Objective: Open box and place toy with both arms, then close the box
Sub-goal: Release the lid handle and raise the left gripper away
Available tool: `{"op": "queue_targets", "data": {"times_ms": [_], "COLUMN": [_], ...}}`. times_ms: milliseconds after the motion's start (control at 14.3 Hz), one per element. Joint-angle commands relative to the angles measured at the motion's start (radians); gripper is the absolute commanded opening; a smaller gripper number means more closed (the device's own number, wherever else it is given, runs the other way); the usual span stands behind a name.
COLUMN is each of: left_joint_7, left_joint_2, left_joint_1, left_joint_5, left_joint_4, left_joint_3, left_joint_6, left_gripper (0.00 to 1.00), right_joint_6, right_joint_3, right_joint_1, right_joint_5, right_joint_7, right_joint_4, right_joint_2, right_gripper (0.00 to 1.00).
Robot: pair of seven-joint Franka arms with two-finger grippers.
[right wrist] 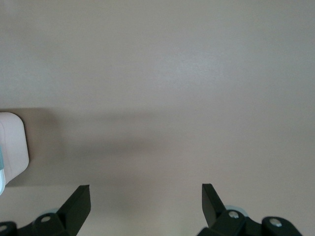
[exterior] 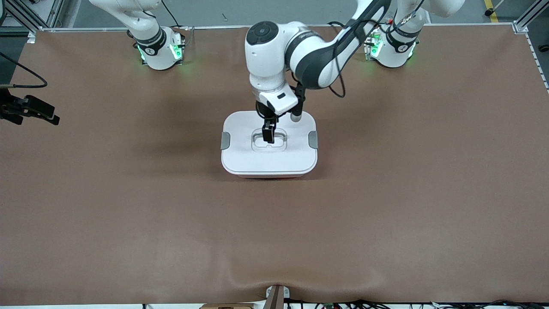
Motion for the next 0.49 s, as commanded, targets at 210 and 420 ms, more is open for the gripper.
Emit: {"op": "queue_targets", "data": {"times_ms": [210, 420], "left_joint_7": [0.617, 0.98], "left_joint_2": [-0.157, -0.203], "left_joint_1": [0.217, 0.354], "left_joint_5": [-0.156, -0.188], "left_joint_4": [0.025, 0.025], "left_joint_3": [-0.002, -0.002], "left_joint_6": [-0.172, -0.244], "left_gripper": [1.0, 1.0], "right_joint_6": [-0.015, -0.002], "right_joint_3": [-0.002, 0.0], "right_joint_1": [0.003, 0.012], "right_joint_5": [0.011, 0.011], "right_joint_7": [-0.002, 0.0], "right_joint_4": [0.01, 0.01], "right_joint_2": [-0.007, -0.005], "right_gripper": [1.0, 1.0]}}
